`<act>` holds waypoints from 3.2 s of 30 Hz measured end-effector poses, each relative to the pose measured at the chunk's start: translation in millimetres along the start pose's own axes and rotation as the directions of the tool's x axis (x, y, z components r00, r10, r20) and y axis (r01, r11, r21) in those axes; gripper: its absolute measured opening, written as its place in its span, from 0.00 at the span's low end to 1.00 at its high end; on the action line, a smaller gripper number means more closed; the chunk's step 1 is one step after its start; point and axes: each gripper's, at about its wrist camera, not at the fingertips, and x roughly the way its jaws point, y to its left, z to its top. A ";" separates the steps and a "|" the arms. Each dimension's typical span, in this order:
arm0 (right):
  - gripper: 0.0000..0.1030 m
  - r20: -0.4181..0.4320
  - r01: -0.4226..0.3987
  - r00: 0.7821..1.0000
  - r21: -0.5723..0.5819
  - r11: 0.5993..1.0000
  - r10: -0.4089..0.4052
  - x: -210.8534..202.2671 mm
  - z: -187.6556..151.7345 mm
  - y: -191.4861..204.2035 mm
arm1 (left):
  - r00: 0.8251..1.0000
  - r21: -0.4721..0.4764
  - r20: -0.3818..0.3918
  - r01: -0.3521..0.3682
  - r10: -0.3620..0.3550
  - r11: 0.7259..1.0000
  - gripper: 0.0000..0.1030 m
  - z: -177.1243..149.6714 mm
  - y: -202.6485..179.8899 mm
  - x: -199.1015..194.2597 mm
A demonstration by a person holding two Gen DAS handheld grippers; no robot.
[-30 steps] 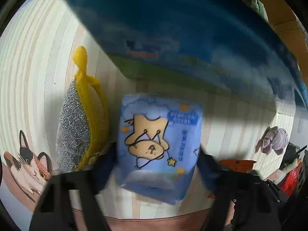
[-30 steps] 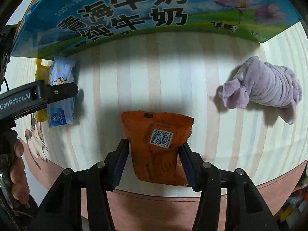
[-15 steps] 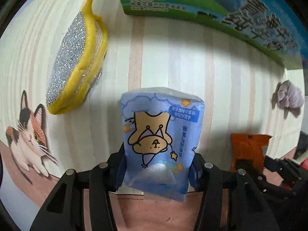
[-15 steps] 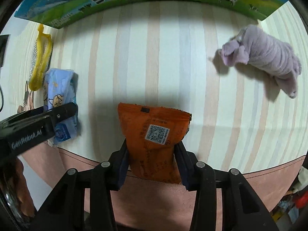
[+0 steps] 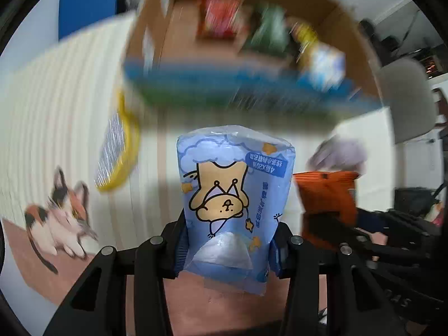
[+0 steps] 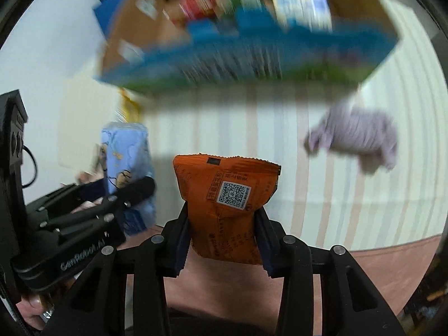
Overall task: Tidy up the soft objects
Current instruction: 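Lower both packs into the box beside the milk carton and release, then grasp the yellow scrub sponge with the left tool while the right tool grasps the lilac cloth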
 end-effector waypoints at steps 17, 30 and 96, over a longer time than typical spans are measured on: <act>0.42 0.128 0.063 0.990 -0.013 0.998 -0.061 -36.8 188.9 40.6 | 0.997 -0.031 -0.065 0.027 -0.029 0.999 0.42 175.3 47.1 0.0; 0.42 -0.006 0.099 0.995 0.029 0.995 -0.099 46.3 213.1 16.6 | 0.961 -0.072 -0.274 0.026 -0.044 0.997 0.42 172.5 56.2 83.3; 0.75 -0.003 0.028 1.000 0.083 0.996 -0.027 30.8 38.7 -82.2 | 0.943 -0.138 0.012 -0.329 0.334 0.934 0.98 -15.1 103.0 46.2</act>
